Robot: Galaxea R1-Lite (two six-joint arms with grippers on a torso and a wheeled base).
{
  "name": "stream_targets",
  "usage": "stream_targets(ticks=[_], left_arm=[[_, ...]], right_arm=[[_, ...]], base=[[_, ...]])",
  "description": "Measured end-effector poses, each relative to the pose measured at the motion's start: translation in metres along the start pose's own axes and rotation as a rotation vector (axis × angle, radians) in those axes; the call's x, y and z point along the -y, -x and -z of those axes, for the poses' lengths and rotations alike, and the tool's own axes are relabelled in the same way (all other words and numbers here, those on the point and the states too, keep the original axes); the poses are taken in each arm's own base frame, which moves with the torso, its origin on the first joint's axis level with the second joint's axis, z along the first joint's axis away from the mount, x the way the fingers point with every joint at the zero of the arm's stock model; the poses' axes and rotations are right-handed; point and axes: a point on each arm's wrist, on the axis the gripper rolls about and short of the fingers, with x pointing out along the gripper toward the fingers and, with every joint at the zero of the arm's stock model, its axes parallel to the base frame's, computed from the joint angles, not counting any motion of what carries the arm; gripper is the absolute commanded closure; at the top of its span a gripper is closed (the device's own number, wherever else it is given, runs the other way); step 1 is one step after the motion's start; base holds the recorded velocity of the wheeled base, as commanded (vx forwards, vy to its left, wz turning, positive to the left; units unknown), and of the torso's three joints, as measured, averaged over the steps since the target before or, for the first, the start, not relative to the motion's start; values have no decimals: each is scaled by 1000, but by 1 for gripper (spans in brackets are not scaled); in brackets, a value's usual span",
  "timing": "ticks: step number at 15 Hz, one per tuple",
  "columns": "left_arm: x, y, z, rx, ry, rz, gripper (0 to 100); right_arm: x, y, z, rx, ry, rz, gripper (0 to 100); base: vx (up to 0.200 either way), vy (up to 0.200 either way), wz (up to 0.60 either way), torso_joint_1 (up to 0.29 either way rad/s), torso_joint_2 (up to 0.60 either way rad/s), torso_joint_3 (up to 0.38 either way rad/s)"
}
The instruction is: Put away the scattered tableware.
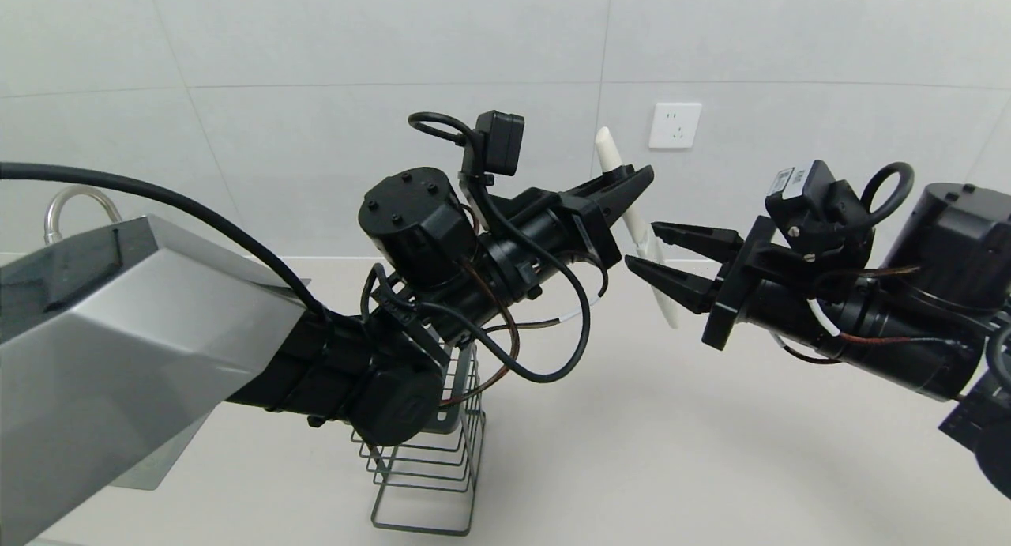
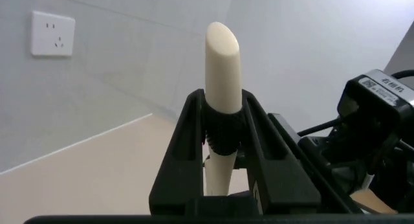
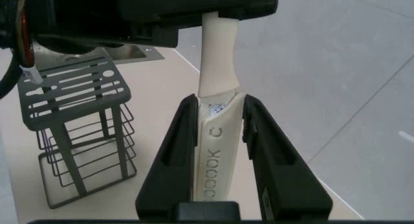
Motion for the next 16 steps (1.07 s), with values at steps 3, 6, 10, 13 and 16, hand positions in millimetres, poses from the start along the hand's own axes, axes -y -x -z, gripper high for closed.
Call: stream_targets(ticks=[3,6,10,13,16], left_arm=[[-1,0,2,-7,-3,-3,100],[-3,1,1,-7,-7,-11,100],[-4,2,-1,-2,-65,-12,100],[-3,4,-4,0,-130,-13,100],[3,14,-9,-22,-129,-20,100]], right_arm=[[-1,4,1,-8,-2,3,0],[-3,20,2,-22,-5,23,0],[2,70,-12,10,32,138,0],[-5,120,-26,64,85,249,0],[-21,163,-37,129,147,347,0]], base=[[0,0,0,0,0,0],[0,0,0,0,0,0],[0,0,0,0,0,0],[0,0,0,0,0,0],[0,0,0,0,0,0]])
